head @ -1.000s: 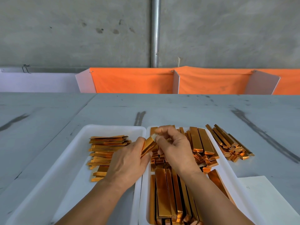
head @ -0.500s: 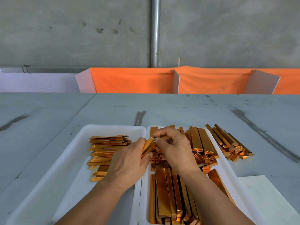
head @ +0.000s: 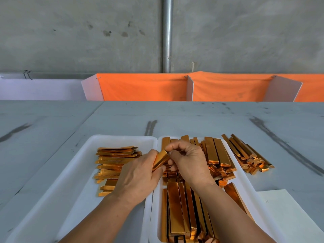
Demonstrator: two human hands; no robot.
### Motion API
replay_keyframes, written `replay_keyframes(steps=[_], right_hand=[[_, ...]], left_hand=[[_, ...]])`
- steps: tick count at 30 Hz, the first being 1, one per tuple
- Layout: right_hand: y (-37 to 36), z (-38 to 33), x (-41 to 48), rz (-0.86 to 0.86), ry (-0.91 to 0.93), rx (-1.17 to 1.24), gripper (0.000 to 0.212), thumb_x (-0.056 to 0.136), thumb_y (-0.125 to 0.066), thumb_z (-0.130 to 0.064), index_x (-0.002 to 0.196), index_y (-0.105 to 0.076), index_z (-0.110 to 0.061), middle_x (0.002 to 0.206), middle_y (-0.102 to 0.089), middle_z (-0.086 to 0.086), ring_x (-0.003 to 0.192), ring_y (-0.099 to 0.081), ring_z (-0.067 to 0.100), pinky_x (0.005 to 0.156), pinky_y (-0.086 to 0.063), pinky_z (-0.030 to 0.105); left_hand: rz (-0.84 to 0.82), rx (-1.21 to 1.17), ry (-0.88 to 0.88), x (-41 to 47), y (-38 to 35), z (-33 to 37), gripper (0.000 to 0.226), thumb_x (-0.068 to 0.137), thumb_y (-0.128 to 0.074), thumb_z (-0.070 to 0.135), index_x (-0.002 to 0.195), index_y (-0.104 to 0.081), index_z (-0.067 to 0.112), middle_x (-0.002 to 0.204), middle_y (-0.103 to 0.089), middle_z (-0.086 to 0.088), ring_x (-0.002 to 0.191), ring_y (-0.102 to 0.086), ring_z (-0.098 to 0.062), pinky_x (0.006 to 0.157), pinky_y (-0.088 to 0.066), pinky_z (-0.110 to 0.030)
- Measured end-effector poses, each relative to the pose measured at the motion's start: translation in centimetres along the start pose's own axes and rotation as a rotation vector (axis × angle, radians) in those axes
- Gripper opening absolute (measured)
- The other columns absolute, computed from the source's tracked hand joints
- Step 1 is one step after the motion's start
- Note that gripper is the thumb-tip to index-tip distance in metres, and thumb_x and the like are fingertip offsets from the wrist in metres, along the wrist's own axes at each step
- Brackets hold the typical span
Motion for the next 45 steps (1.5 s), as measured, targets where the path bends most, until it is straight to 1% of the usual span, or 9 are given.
replay_keyframes(steps=[7, 10, 14, 18, 24, 30, 36, 41, 45], right_hand=[[0.0, -0.2, -0.3, -0.048, 0.001, -0.001, 0.033, 0.098, -0.053, -0.001, 0.091, -0.071, -0.027, 0.079, -0.067, 0.007, 0.054, -0.061, 0.001, 0.057, -0.051, 0.015], [-0.1, -0.3, -0.4, -0.066, 0.012, 0.034, 0.028, 0.097, -0.055, -0.002, 0.093, -0.073, -0.024, 0.087, -0.065, 0.008, 0.056, -0.063, 0.001, 0.057, -0.051, 0.014], [-0.3, -0.3, -0.4, -0.033, 0.046, 0.025, 0.014, 0.093, -0.066, -0.012, 0.093, -0.073, -0.023, 0.099, -0.064, 0.001, 0.066, -0.069, 0.005, 0.058, -0.052, 0.014], [-0.4, -0.2, -0.3, 0.016, 0.077, -0.012, 0.021, 0.091, -0.070, -0.015, 0.086, -0.071, -0.036, 0.099, -0.064, -0.005, 0.075, -0.068, 0.007, 0.060, -0.053, 0.015], [-0.4, 0.3, -0.4, -0.055, 0.020, 0.071, 0.016, 0.092, -0.069, -0.017, 0.099, -0.077, -0.029, 0.098, -0.072, -0.006, 0.078, -0.068, 0.001, 0.060, -0.050, 0.012], [-0.9, 0.9, -0.3, -0.145, -0.068, 0.136, 0.026, 0.094, -0.066, -0.016, 0.118, -0.072, -0.024, 0.086, -0.076, -0.003, 0.063, -0.060, 0.010, 0.059, -0.051, 0.018], [-0.8, 1.1, -0.1, -0.120, -0.059, 0.145, 0.022, 0.094, -0.065, -0.013, 0.113, -0.074, -0.021, 0.080, -0.073, -0.003, 0.053, -0.057, 0.000, 0.056, -0.050, 0.015], [-0.9, 1.3, -0.1, -0.095, -0.058, 0.140, 0.023, 0.095, -0.065, -0.015, 0.114, -0.074, -0.022, 0.085, -0.074, 0.004, 0.051, -0.055, 0.004, 0.055, -0.049, 0.017], [-1.0, 1.5, -0.1, -0.064, -0.040, 0.126, 0.022, 0.094, -0.066, -0.017, 0.114, -0.074, -0.025, 0.086, -0.075, 0.000, 0.050, -0.057, 0.002, 0.053, -0.049, 0.016]], left_hand=[[0.005, -0.002, 0.015, 0.0, -0.2, -0.3, 0.026, 0.094, -0.045, 0.055, 0.104, -0.041, 0.031, 0.078, -0.047, 0.013, 0.064, -0.050, -0.006, 0.050, -0.027, -0.013], [0.028, -0.019, 0.000, 0.1, -0.3, -0.3, 0.038, 0.093, -0.042, 0.058, 0.118, -0.043, 0.030, 0.081, -0.050, 0.013, 0.066, -0.054, -0.006, 0.050, -0.031, -0.012], [0.055, -0.068, -0.043, 0.1, -0.2, -0.2, 0.059, 0.084, -0.029, 0.069, 0.131, -0.033, 0.033, 0.089, -0.055, 0.016, 0.072, -0.059, -0.006, 0.056, -0.041, -0.012], [0.059, -0.070, -0.043, 0.1, -0.2, -0.2, 0.058, 0.084, -0.030, 0.069, 0.130, -0.035, 0.033, 0.088, -0.054, 0.016, 0.072, -0.058, -0.006, 0.056, -0.041, -0.012], [0.072, -0.076, -0.019, 0.2, -0.2, -0.3, 0.053, 0.087, -0.033, 0.068, 0.127, -0.036, 0.033, 0.084, -0.054, 0.014, 0.068, -0.057, -0.005, 0.052, -0.037, -0.012], [0.099, -0.051, 0.014, 0.2, -0.1, -0.4, 0.056, 0.086, -0.024, 0.067, 0.126, -0.039, 0.030, 0.072, -0.047, 0.016, 0.059, -0.052, -0.001, 0.046, -0.031, -0.013], [0.107, -0.045, 0.004, 0.2, -0.2, -0.4, 0.059, 0.083, -0.018, 0.069, 0.122, -0.040, 0.030, 0.072, -0.048, 0.014, 0.059, -0.052, -0.002, 0.046, -0.031, -0.013], [0.107, -0.045, 0.018, 0.3, -0.2, -0.5, 0.055, 0.084, -0.021, 0.066, 0.120, -0.040, 0.030, 0.073, -0.049, 0.013, 0.060, -0.053, -0.002, 0.047, -0.032, -0.014], [0.109, -0.048, 0.023, 0.4, -0.3, -0.5, 0.054, 0.084, -0.021, 0.065, 0.121, -0.039, 0.030, 0.073, -0.049, 0.015, 0.061, -0.053, -0.001, 0.048, -0.032, -0.012]])
Point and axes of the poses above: each hand's wrist, its own x-axis towards the middle knuckle, its own y-axis out of the back of the hand, z = x × y, the point moved 3 cm from there along x, towards the middle knuckle
